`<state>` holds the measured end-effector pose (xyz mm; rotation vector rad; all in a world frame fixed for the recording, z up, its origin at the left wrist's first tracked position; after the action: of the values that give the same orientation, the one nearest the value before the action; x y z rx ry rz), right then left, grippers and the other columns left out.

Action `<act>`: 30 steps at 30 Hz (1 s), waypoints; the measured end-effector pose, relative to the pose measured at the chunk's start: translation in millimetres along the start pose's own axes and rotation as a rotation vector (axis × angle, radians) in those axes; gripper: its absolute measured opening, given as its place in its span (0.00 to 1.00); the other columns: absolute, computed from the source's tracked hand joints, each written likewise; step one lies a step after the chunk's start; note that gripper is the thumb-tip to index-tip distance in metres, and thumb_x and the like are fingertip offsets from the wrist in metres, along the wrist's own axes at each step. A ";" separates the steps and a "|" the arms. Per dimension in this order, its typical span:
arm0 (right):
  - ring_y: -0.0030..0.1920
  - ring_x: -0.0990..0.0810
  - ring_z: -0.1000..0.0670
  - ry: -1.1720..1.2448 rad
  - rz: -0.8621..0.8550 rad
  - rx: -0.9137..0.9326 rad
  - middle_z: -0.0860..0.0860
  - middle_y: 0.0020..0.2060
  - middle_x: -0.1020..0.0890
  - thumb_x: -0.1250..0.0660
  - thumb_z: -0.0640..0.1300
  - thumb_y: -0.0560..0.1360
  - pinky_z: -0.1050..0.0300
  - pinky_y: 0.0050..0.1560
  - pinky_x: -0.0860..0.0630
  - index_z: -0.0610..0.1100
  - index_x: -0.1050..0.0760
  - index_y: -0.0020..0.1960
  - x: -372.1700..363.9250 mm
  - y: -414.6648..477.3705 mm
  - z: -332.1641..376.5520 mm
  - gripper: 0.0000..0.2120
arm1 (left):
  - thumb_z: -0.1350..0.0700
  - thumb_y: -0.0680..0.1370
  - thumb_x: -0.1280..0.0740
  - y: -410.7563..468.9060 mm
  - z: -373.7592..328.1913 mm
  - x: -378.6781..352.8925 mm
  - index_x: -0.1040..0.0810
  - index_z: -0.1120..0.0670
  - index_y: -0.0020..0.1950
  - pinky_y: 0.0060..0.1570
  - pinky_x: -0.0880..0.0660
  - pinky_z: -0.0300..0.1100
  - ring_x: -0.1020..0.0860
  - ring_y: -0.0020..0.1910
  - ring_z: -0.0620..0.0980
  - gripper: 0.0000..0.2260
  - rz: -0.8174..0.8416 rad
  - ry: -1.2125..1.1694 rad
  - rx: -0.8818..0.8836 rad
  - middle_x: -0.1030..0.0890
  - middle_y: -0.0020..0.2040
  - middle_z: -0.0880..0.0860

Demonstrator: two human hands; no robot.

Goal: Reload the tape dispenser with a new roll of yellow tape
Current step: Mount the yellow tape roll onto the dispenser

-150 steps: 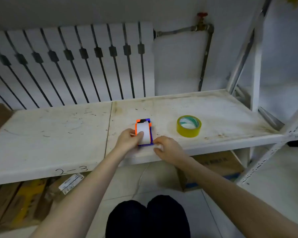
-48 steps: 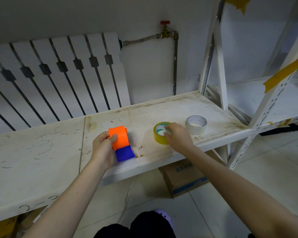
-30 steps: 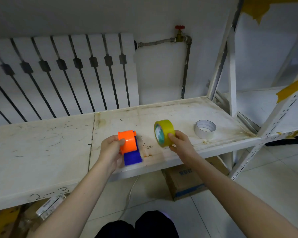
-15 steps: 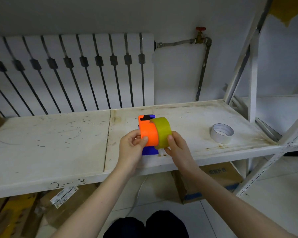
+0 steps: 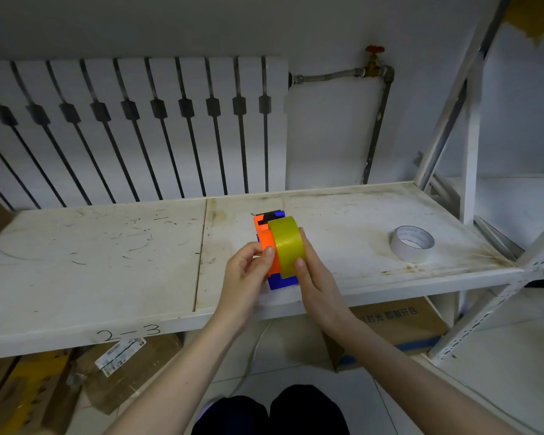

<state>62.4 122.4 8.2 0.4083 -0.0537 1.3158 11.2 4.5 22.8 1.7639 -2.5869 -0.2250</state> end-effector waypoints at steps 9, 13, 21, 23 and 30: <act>0.74 0.41 0.58 -0.078 0.076 0.060 0.56 0.76 0.46 0.51 0.52 0.80 0.73 0.66 0.37 0.65 0.58 0.72 -7.8 -1.0 0.4 0.24 | 0.58 0.75 0.31 0.8 3.1 2.1 0.22 0.57 0.48 0.49 0.23 0.52 0.21 0.44 0.51 0.04 0.010 -0.043 -0.017 0.19 0.42 0.54; 0.72 0.39 0.60 -0.074 0.065 0.077 0.56 0.75 0.41 0.50 0.50 0.81 0.66 0.68 0.34 0.61 0.54 0.74 -5.4 0.7 -3.8 0.24 | 0.61 0.75 0.32 1.5 3.6 3.5 0.21 0.54 0.46 0.47 0.23 0.49 0.20 0.44 0.50 0.03 0.004 -0.062 -0.022 0.18 0.42 0.53; 0.64 0.27 0.52 0.061 -0.145 -0.149 0.56 0.62 0.27 0.48 0.57 0.78 0.54 0.62 0.27 0.52 0.36 0.67 16.5 4.5 -22.9 0.20 | 0.67 0.74 0.33 -1.2 1.6 3.9 0.23 0.56 0.48 0.45 0.24 0.34 0.20 0.44 0.42 0.07 0.084 0.051 -0.068 0.19 0.45 0.52; 0.60 0.25 0.54 0.100 -0.131 -0.154 0.60 0.55 0.25 0.48 0.54 0.79 0.59 0.58 0.27 0.54 0.34 0.62 18.5 7.3 -20.0 0.13 | 0.68 0.74 0.33 -2.4 2.0 3.8 0.24 0.59 0.51 0.44 0.23 0.33 0.19 0.44 0.40 0.08 0.127 0.074 -0.066 0.19 0.46 0.52; 0.59 0.23 0.50 0.278 0.077 -0.229 0.51 0.59 0.24 0.34 0.50 0.75 0.55 0.54 0.22 0.49 0.34 0.64 18.2 16.7 -14.0 0.20 | 0.75 0.72 0.35 -7.3 6.3 2.7 0.25 0.58 0.53 0.45 0.23 0.33 0.18 0.46 0.41 0.16 0.278 0.069 -0.021 0.16 0.45 0.47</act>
<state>48.7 146.9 4.4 0.0265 0.0131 1.4144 16.5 0.1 15.5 1.3578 -2.7259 -0.1831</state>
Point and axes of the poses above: each hand's wrist, its own y-axis towards the middle knuckle, its own x-axis out of the back of the hand, z = x × y, the point moved 3 cm from there along y, towards the middle knuckle
